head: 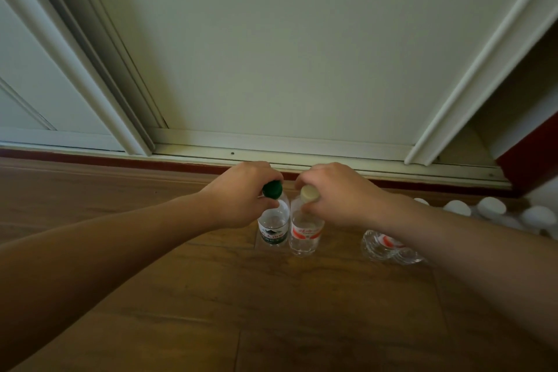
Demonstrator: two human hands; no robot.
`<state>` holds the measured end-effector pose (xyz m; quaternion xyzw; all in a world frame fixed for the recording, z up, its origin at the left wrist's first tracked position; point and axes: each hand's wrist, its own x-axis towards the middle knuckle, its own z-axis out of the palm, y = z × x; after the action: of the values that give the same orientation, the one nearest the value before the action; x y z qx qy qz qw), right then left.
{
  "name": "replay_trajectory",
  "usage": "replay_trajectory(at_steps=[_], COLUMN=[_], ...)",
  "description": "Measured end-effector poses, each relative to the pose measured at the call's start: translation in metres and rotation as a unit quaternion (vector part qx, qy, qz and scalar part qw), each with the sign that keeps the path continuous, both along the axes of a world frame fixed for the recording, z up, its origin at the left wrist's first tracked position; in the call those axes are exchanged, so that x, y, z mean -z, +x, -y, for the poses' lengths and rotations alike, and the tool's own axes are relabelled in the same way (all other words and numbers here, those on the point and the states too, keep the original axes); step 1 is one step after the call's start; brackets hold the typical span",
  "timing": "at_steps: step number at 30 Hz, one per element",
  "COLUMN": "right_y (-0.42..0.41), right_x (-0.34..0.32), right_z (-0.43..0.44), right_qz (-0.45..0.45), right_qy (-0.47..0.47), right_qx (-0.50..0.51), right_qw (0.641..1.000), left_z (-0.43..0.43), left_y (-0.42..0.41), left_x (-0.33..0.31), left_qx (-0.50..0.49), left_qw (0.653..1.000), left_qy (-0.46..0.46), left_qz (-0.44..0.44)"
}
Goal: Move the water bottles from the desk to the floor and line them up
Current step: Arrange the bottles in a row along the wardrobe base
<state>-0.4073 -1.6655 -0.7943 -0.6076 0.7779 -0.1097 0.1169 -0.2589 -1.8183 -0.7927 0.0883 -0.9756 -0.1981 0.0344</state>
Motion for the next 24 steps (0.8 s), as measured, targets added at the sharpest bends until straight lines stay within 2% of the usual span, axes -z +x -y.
replay_trajectory(at_steps=[24], right_y=[-0.029], right_x=[-0.005], right_z=[-0.052], right_qz=[-0.006], right_qy=[0.002], right_qx=[0.047], right_qw=[0.999], left_z=[-0.041], left_y=[-0.036], left_x=[-0.001], left_qx=[-0.004], left_qw=[0.999], left_qy=[0.035], left_qz=[0.021])
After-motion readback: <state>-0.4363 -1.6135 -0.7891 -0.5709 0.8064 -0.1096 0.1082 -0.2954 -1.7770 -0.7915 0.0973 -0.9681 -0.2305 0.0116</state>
